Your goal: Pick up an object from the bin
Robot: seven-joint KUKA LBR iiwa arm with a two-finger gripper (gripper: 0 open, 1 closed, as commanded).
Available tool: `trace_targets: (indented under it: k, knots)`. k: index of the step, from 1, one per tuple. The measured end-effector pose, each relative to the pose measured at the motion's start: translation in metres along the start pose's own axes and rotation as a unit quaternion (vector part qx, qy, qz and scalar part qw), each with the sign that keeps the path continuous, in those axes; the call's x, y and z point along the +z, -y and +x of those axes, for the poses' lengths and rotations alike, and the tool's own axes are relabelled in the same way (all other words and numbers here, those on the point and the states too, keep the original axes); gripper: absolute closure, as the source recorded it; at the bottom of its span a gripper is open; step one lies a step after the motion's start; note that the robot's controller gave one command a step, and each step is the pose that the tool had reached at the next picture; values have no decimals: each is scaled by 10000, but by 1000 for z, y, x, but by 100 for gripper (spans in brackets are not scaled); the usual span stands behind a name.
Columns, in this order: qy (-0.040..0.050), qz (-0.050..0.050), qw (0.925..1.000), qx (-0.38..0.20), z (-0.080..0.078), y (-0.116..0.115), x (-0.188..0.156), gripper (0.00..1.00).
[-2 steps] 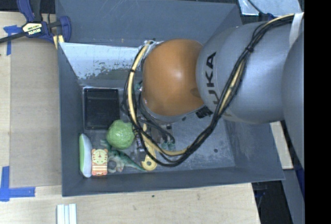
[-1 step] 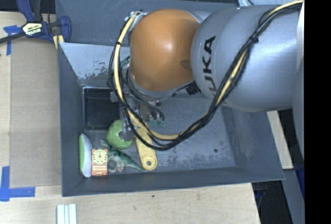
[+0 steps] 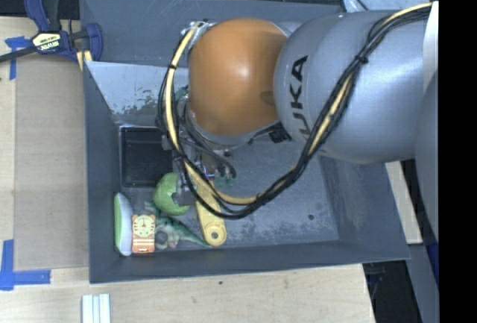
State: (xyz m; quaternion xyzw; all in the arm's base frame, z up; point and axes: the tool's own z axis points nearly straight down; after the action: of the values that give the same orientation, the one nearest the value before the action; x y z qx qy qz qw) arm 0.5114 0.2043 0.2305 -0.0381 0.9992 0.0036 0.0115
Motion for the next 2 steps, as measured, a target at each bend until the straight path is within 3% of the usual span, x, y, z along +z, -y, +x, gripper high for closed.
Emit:
trace_targets:
  k: [1, 2]
  knots:
    - [-4, 3, 10000, 36, -11, 3, 74, 0]
    - [-5, 0, 9996, 270, -9, 8, 34, 0]
